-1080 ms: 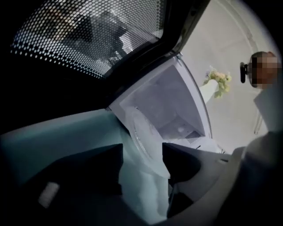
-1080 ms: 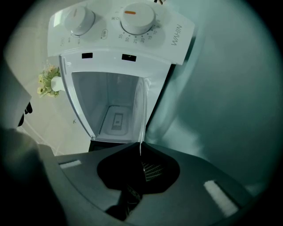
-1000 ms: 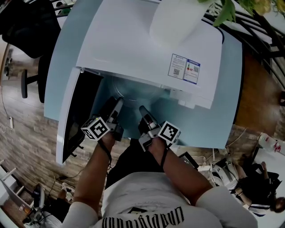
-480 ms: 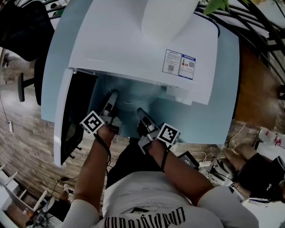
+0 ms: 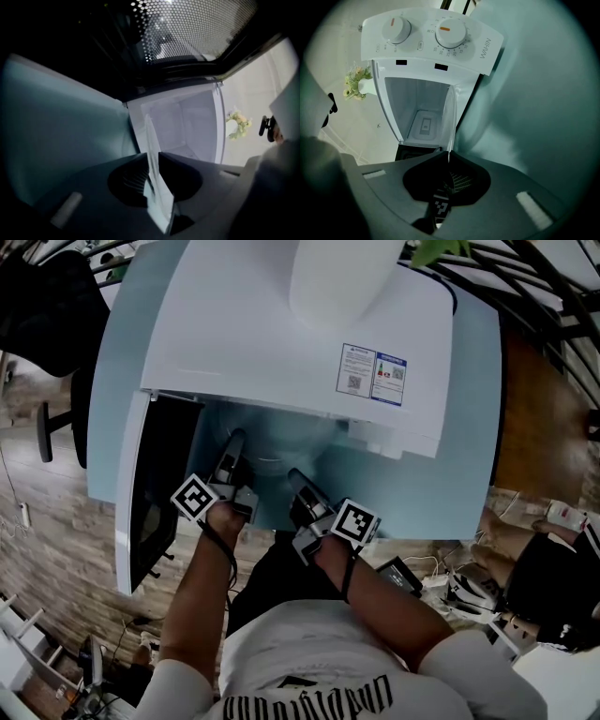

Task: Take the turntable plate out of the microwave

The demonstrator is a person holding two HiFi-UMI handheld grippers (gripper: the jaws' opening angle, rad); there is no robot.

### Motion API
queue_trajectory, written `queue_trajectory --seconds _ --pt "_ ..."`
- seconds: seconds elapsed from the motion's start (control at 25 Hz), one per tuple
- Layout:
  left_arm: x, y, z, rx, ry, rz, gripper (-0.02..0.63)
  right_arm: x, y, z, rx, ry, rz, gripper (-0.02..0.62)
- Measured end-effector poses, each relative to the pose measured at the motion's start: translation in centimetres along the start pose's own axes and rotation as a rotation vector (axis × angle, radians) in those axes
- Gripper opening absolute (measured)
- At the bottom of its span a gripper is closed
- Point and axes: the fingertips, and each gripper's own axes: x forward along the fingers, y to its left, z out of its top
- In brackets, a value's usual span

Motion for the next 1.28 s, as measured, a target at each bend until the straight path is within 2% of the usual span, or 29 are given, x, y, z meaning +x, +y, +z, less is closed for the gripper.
queue_trajectory --seconds 0.2,0.48,0.6,1.28 --pt "-0.1 -1.2 0.4 -0.075 -0.051 -0.087 0.087 -0.1 0.2 0.0 -0.013 0.001 0.003 0.011" --pt "-1.2 -1.4 0.3 -0.135 -0.086 -0.130 0.084 -0.5 0.5 -0.4 -0.035 0.013 0.011 0.012" --pt "-1.9 -1.9 0.2 -0.154 -0.096 -0.155 0.084 -0.8 1.1 -0.8 -0.076 0.027 0.020 0.012" --pt "-7.0 -5.4 -1.6 -0.186 -0.134 -0.219 0.084 -5.4 3.8 -3.8 -0.139 0.035 0.059 0.012"
